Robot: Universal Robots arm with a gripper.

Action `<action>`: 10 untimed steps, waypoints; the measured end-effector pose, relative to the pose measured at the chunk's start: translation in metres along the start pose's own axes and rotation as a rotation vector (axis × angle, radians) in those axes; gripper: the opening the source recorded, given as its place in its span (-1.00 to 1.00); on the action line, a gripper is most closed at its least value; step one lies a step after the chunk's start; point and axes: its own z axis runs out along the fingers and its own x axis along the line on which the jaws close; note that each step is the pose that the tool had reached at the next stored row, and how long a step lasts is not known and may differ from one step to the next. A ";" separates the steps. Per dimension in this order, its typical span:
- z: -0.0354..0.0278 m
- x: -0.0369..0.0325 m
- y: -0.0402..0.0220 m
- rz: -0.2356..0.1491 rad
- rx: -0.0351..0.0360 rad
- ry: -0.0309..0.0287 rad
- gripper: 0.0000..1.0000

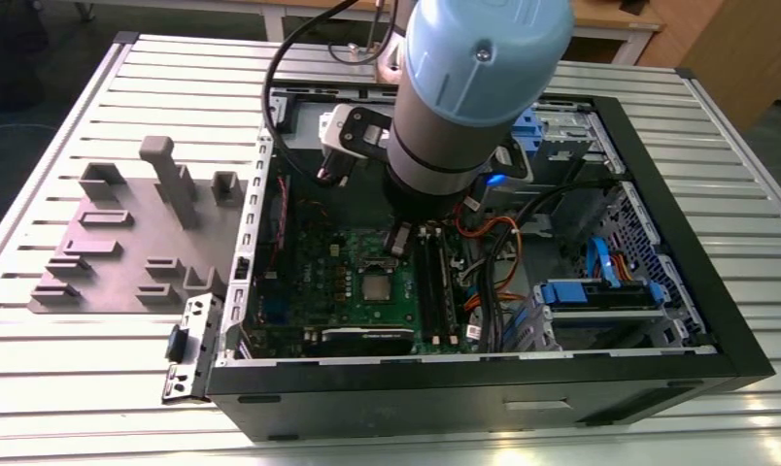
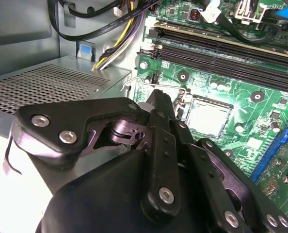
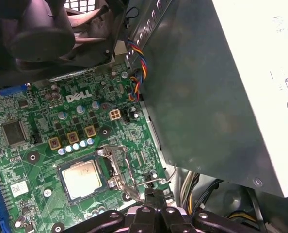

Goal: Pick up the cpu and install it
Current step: 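Close the cpu cover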

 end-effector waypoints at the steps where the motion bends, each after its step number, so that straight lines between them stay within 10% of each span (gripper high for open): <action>1: -0.0001 0.0002 -0.0001 0.000 0.0000 0.0001 -0.79; 10: -0.0018 0.0095 -0.0035 0.000 0.0000 0.0000 -0.79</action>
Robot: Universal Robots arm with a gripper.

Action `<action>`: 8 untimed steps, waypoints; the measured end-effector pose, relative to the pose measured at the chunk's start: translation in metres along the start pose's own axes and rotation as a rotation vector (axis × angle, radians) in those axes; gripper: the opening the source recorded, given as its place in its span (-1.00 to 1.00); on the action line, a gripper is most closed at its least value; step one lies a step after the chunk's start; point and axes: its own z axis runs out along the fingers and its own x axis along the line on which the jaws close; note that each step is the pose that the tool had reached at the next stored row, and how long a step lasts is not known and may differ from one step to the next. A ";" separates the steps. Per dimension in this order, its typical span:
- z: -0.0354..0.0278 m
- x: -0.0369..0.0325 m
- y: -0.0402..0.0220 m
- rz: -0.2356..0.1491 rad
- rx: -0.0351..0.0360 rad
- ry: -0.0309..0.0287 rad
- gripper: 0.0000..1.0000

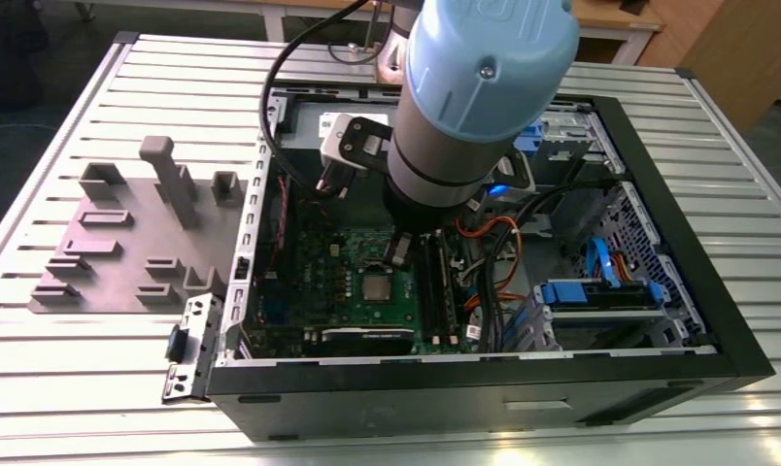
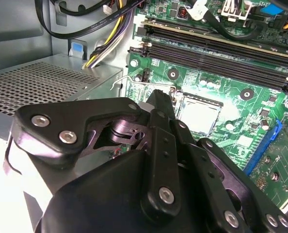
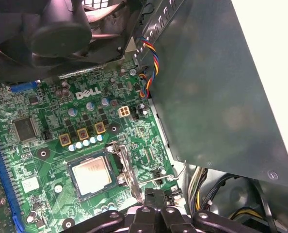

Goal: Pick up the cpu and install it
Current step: 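Close the cpu cover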

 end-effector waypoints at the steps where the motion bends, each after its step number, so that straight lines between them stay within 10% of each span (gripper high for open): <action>1: 0.0000 0.0007 -0.0003 0.000 0.0000 0.0000 -0.79; 8: -0.0004 0.0047 -0.0017 0.000 0.0000 0.0000 -0.79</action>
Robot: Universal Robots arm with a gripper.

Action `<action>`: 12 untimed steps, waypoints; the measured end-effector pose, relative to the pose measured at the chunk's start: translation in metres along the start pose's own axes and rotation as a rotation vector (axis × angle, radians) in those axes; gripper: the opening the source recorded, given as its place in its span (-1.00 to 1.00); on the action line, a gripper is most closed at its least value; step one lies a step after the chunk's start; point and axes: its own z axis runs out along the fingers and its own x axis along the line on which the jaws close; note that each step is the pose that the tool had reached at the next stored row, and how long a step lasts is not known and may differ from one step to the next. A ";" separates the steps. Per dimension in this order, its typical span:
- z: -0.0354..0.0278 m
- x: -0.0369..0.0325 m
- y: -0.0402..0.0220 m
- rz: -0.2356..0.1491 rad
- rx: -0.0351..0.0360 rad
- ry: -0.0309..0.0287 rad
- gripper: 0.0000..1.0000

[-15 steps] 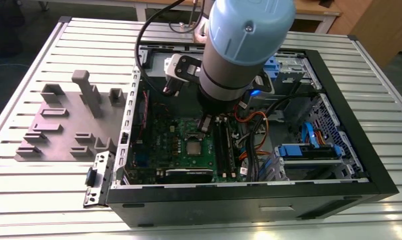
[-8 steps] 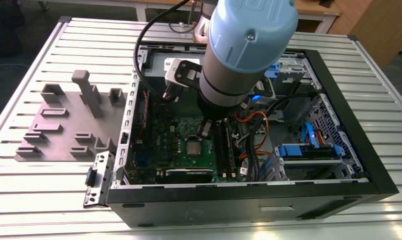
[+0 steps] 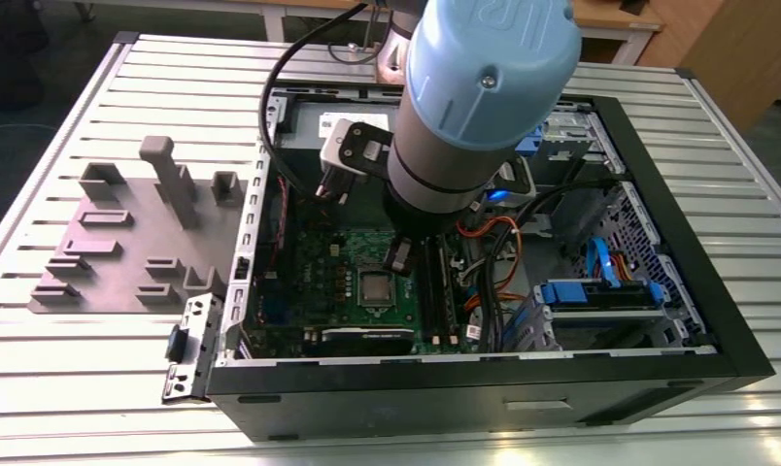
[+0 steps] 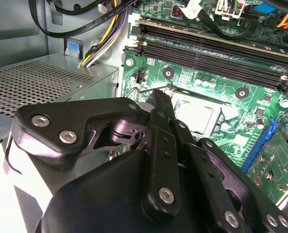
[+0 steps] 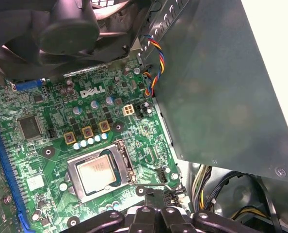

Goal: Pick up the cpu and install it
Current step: 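Close the cpu cover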

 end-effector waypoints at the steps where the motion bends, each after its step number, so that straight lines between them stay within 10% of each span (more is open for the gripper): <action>1: 0.0000 0.0000 0.0000 0.000 0.0000 -0.0001 -0.79; 12: -0.0005 0.0015 -0.0004 0.000 -0.0001 0.0001 -0.79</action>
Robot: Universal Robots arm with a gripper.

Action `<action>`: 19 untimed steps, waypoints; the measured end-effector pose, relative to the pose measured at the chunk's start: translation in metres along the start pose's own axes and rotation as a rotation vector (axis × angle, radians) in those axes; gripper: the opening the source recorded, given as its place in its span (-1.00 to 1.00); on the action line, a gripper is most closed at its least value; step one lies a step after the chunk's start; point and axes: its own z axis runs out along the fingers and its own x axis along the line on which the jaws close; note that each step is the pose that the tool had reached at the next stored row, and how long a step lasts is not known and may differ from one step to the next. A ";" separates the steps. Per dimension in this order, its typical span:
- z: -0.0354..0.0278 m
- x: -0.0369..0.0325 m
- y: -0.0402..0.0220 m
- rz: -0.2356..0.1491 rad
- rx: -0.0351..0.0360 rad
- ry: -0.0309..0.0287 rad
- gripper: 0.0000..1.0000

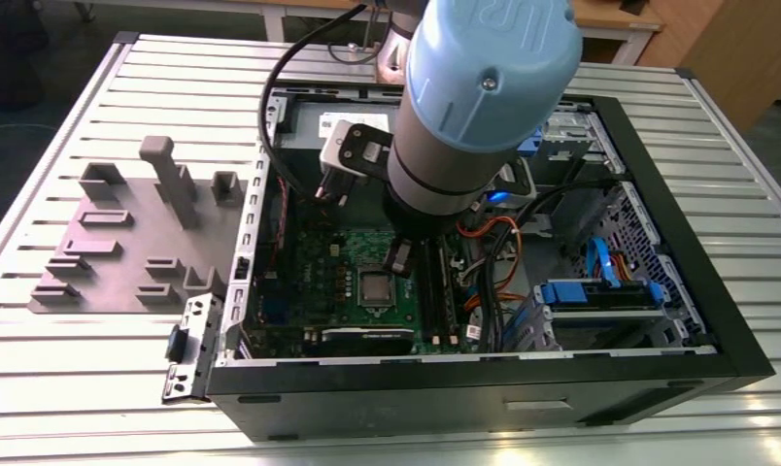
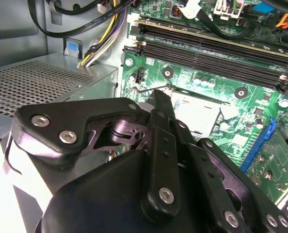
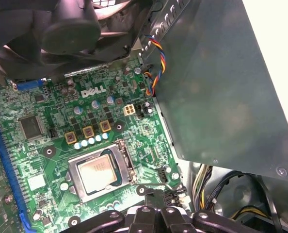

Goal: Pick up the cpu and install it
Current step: 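Close the cpu cover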

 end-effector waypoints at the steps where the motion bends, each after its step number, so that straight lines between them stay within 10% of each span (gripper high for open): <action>1: -0.0002 0.0007 -0.0001 0.000 0.0000 0.0000 -0.79; 19: -0.0080 -0.0015 0.0007 0.000 0.0003 0.0004 -0.79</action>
